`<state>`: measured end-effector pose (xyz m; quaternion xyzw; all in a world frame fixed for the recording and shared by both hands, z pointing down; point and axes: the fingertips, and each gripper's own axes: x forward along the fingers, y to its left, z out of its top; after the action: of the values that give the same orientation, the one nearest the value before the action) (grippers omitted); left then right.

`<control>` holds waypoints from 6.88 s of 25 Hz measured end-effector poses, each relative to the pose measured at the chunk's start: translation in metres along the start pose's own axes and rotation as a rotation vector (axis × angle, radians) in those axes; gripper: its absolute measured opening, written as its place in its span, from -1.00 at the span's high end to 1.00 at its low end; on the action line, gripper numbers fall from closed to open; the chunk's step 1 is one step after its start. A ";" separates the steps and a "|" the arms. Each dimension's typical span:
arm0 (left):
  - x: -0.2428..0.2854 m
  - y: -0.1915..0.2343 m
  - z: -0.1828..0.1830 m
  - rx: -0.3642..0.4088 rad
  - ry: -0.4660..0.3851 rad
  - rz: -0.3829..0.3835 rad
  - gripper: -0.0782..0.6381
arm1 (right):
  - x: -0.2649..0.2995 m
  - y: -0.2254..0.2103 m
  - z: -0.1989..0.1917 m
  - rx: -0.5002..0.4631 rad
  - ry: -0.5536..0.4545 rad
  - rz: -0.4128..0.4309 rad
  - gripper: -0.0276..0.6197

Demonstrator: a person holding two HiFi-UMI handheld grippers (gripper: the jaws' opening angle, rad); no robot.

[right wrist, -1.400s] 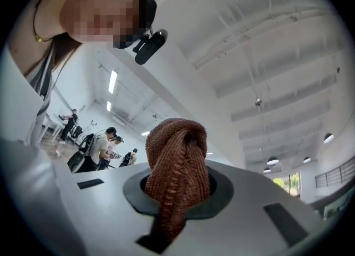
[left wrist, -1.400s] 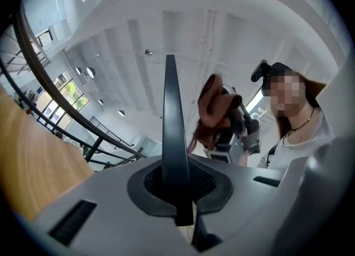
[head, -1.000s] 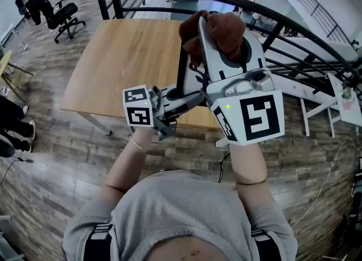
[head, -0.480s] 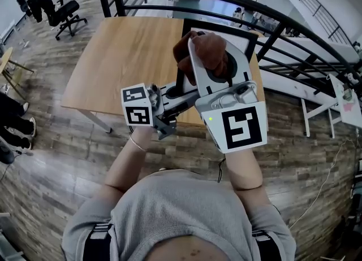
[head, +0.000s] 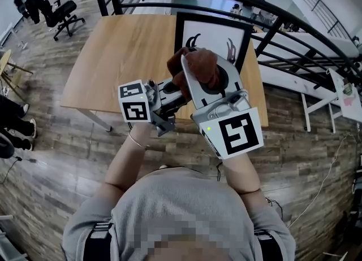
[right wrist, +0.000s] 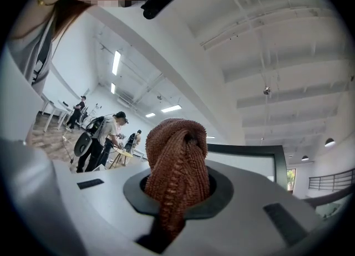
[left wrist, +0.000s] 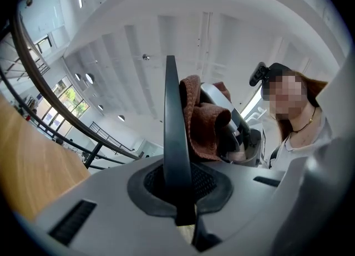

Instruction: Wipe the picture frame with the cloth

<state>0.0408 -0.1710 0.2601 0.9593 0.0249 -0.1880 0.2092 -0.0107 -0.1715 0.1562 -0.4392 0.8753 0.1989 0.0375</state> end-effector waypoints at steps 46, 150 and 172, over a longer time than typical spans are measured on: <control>-0.009 0.019 -0.003 -0.004 -0.035 0.086 0.70 | -0.073 0.021 -0.039 0.195 0.081 0.097 0.77; -0.008 0.024 -0.001 -0.040 -0.143 0.080 0.70 | -0.075 -0.006 -0.108 0.116 0.173 -0.055 0.77; -0.005 0.024 -0.005 -0.014 -0.134 0.095 0.70 | -0.112 -0.028 -0.076 0.102 0.139 -0.010 0.77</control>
<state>0.0405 -0.1905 0.2756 0.9431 -0.0336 -0.2416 0.2260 0.0877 -0.1310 0.2441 -0.4539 0.8825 0.1230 0.0002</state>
